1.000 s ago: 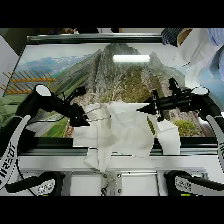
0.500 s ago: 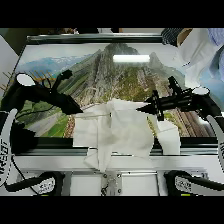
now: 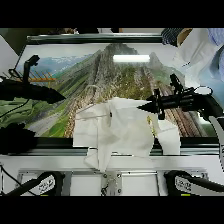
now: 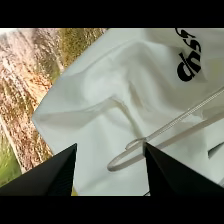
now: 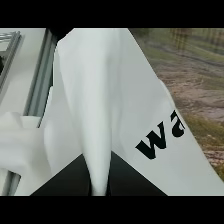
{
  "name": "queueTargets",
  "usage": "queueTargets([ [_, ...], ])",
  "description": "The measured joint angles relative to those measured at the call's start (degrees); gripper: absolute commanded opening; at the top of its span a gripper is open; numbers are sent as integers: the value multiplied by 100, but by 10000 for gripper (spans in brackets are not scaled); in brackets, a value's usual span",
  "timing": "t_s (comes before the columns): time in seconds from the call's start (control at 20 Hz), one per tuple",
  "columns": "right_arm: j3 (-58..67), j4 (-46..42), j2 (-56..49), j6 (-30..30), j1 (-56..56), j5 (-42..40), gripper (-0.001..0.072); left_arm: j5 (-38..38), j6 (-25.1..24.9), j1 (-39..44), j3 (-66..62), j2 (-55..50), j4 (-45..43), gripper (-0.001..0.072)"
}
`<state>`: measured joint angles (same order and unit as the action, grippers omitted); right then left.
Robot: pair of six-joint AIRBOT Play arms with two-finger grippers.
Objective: Fold the clothes and pants, and hang the long-sleeved shirts on hangers.
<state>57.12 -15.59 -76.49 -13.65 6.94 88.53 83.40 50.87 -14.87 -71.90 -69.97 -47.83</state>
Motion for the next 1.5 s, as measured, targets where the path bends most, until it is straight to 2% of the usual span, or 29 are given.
queueTargets([
  [0.15,0,81,212,179,0,-140,31,-273,761,-59,662,634,2,437],
  [0.3,0,105,391,393,0,-313,31,-708,1685,304,1617,1294,0,436],
  [0.55,0,127,492,581,0,-417,32,-2057,3279,1729,3001,1980,11,437],
  [0.7,0,127,507,621,0,-435,32,-3023,3866,2627,3436,1895,304,437],
  [0.85,0,127,511,645,0,-442,31,-3779,4070,3163,3578,1502,944,436],
  [1.0,0,127,511,675,0,-435,32,-4229,4052,3434,3526,1113,1523,437],
  [1.35,0,122,511,710,0,-413,32,-4535,3875,3998,3176,463,2026,435],
  [1.4,0,116,511,710,0,-413,32,-4535,3864,4054,3156,409,2033,402],
  [1.45,0,105,511,710,0,-413,32,-4527,3864,4098,3141,365,2035,225],
  [1.5,0,107,511,710,0,-413,32,-4527,3860,4118,3128,339,2037,93],
])
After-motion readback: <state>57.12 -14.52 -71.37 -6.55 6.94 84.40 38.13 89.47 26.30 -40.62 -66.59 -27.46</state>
